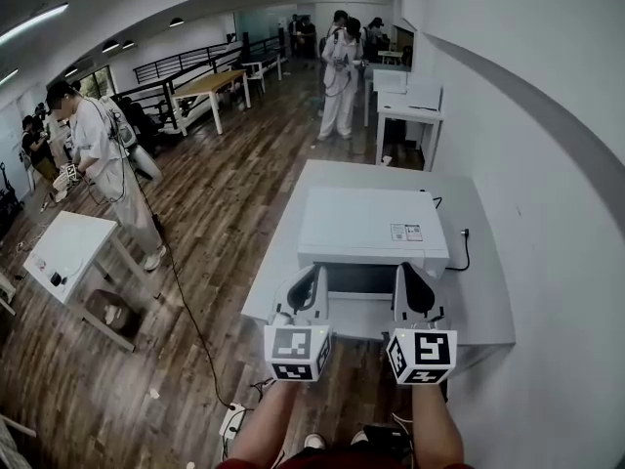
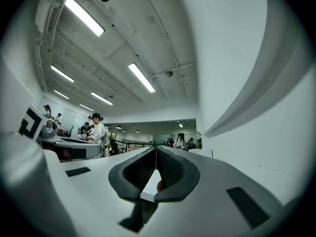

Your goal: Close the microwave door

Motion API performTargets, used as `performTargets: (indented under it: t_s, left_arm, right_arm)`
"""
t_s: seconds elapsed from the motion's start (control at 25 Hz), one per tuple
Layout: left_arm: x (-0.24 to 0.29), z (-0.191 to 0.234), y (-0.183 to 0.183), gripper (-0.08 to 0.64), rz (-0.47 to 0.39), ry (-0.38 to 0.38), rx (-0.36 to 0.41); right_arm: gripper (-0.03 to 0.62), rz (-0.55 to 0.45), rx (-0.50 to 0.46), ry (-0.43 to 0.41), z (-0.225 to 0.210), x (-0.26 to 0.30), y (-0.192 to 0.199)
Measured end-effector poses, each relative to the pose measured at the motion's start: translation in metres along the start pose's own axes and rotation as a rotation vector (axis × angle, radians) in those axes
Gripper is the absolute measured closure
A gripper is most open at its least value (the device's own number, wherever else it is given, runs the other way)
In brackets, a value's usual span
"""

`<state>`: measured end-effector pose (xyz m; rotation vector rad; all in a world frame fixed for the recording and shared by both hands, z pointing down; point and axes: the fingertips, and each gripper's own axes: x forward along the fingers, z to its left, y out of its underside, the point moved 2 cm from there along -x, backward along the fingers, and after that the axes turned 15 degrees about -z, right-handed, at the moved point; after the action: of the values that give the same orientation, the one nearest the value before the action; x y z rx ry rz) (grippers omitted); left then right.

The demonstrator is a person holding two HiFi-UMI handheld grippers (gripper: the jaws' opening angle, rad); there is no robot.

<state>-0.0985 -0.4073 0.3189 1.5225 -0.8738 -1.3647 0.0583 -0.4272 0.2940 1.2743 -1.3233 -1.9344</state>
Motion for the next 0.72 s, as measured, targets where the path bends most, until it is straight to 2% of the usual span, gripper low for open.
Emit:
performTargets:
  t_s: [0.72]
  left_arm:
    - [0.014, -0.001, -0.005, 0.534, -0.028, 0.005, 0.007]
  right_arm:
    - [0.565, -0.003, -0.028, -0.014, -0.005, 0.011, 0.0]
